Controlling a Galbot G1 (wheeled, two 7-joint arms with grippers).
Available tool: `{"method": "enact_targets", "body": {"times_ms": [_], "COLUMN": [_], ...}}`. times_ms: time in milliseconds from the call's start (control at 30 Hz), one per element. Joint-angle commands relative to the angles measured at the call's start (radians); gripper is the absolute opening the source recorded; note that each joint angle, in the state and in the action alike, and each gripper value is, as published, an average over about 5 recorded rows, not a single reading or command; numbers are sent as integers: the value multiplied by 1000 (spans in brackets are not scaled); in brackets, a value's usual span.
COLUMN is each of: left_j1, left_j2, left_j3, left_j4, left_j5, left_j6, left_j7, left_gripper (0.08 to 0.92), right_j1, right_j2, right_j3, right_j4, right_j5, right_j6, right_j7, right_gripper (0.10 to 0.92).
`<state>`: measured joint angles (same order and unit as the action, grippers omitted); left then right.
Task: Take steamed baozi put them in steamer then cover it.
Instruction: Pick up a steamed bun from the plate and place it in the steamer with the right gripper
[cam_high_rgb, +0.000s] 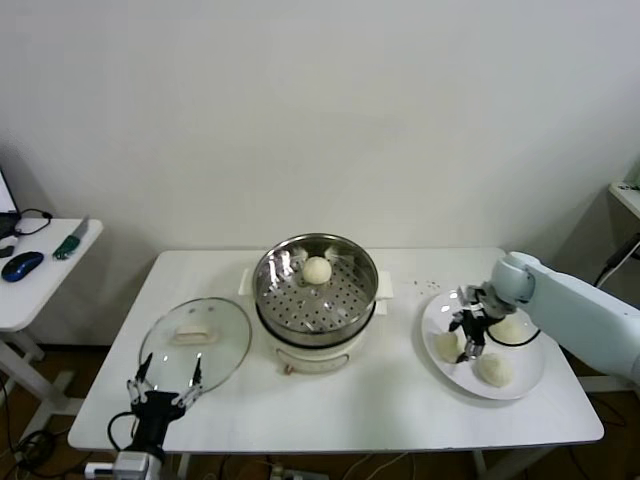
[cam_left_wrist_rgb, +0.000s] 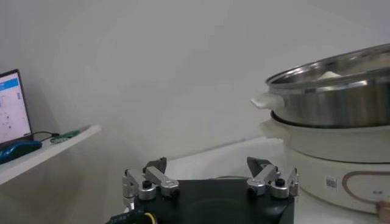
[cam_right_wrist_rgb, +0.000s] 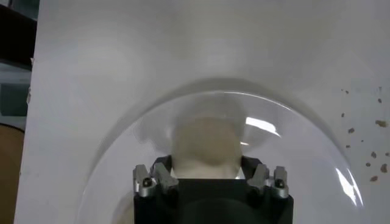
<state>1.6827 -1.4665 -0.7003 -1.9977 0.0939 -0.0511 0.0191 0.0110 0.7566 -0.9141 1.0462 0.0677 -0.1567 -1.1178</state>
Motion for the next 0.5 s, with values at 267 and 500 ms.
{"method": "enact_targets", "body": {"times_ms": [267, 500], "left_j1": [17, 31], "left_j2": [-1, -1], "left_j3": [0, 9], "left_j4": [-14, -22], "left_j5": [0, -1], "left_j6": [-3, -7], "left_j7": [0, 1], "left_gripper": [823, 823], "right_j1": [188, 487], "right_j2": [-40, -39], "right_j3": [-125, -341], "right_j4": [49, 97], "right_j5": [112, 313], "right_j6": [-17, -56], "right_j7": [5, 10], "right_gripper": [685, 687]}}
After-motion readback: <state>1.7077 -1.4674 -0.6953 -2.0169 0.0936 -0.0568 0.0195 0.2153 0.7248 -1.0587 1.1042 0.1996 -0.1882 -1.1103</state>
